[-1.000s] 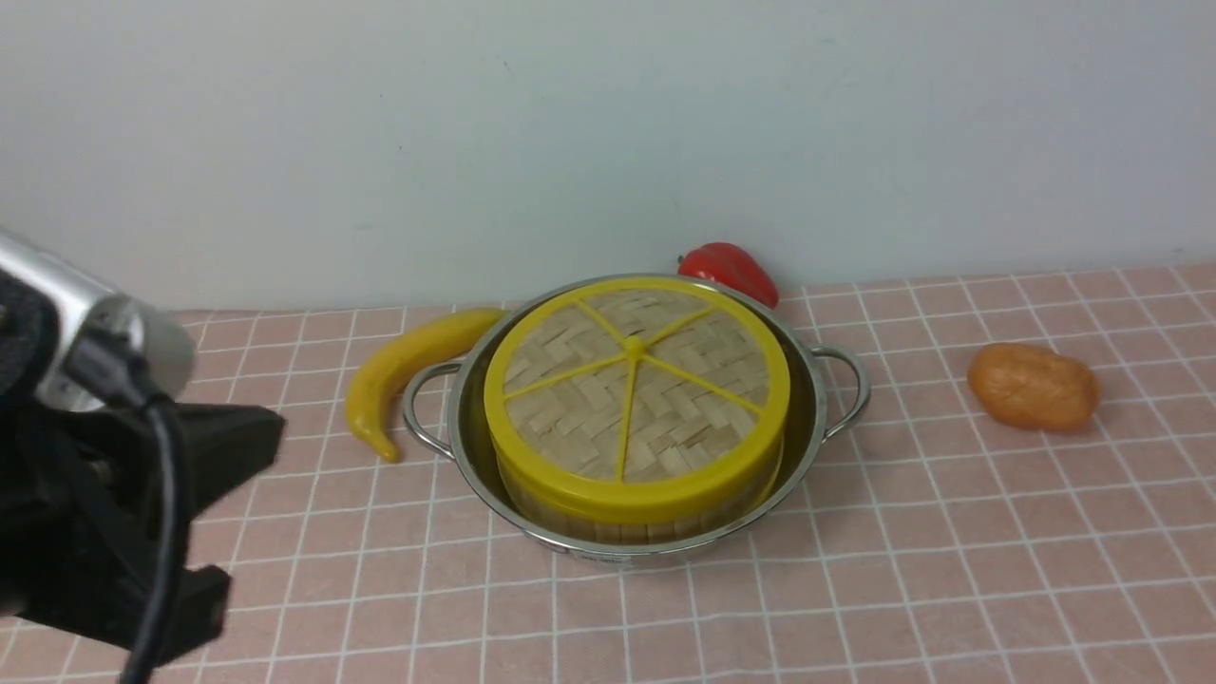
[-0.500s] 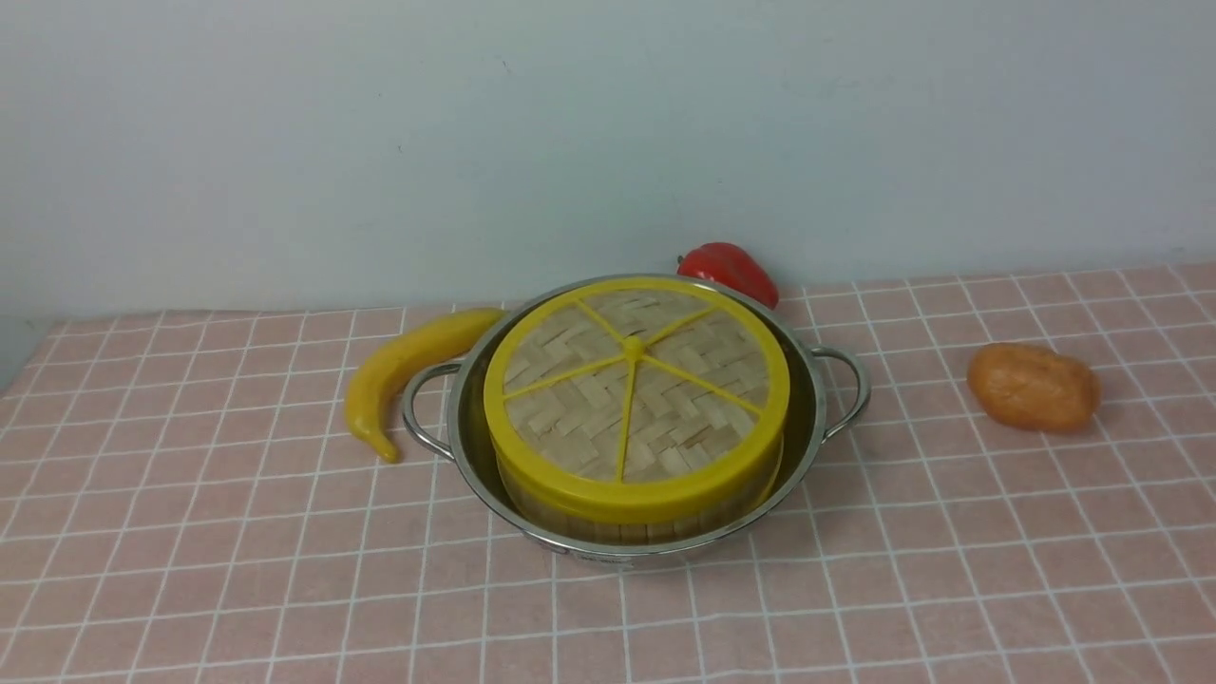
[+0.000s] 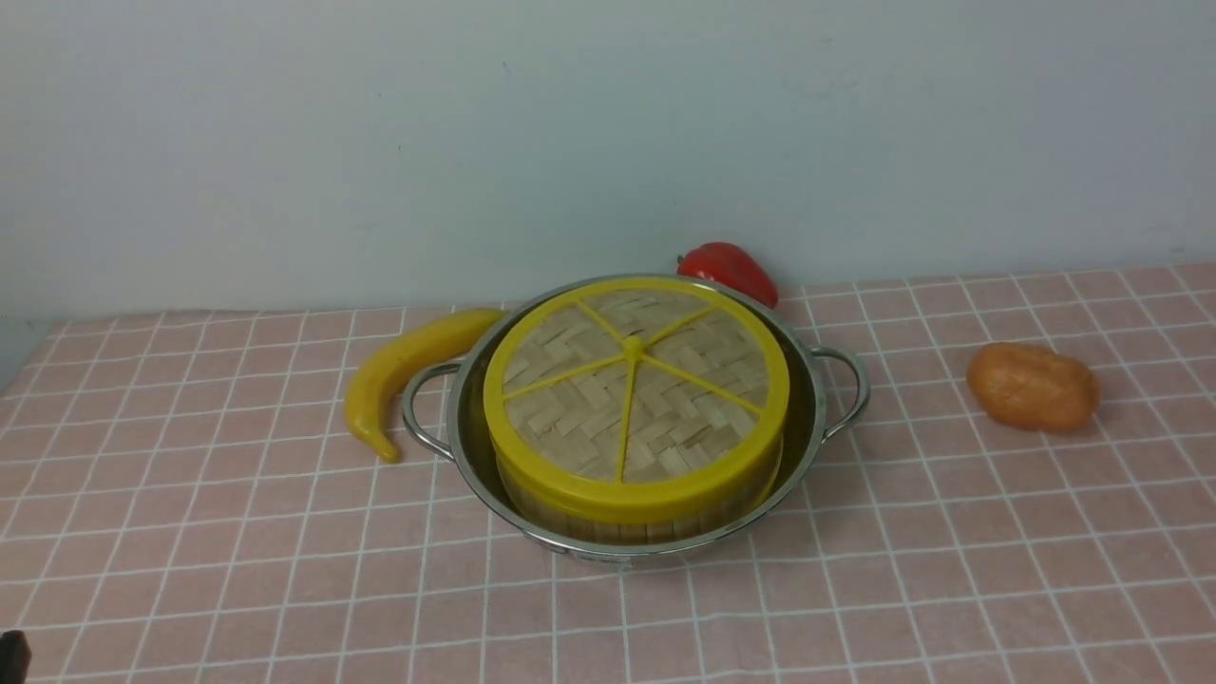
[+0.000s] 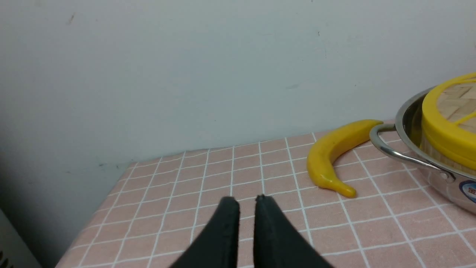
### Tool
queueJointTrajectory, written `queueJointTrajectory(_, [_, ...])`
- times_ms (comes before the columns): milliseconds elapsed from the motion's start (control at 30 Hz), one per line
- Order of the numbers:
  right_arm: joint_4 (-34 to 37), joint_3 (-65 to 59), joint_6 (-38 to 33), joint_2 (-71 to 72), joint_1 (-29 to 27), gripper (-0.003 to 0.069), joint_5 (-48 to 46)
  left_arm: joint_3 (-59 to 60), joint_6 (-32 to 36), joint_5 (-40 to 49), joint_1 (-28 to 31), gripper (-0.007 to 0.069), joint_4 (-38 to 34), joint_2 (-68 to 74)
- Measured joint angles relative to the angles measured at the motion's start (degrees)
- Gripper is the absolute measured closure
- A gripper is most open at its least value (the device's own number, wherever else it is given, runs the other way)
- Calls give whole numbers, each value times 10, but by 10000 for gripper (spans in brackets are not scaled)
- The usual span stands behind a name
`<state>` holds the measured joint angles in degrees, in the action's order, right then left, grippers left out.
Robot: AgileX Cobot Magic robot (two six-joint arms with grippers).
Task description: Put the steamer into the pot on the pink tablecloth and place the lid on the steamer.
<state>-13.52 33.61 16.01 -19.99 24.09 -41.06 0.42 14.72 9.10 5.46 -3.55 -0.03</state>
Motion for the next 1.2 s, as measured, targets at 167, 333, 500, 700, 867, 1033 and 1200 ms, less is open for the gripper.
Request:
queueJointTrajectory(167, [0,0,0,0,0,428,0,0,0,0,0,559,0,0])
queueJointTrajectory(333, [0,0,0,0,-1,419,0,0,1,0,0,545,0,0])
queueJointTrajectory(500, [-3,-1,1,38,-75,419,3,0,1,-1,0,539,0,0])
queueJointTrajectory(700, [12,-19,15,117,-172,419,3,0,1,-1,0,529,0,0])
queueJointTrajectory(867, [24,-19,16,168,-212,419,3,0,1,-1,0,519,0,0])
queueJointTrajectory(1033, [28,-28,17,201,-231,419,14,0,1,-1,0,515,0,0])
queueJointTrajectory(1200, [28,-108,17,203,-231,419,67,0,1,-1,0,507,0,0])
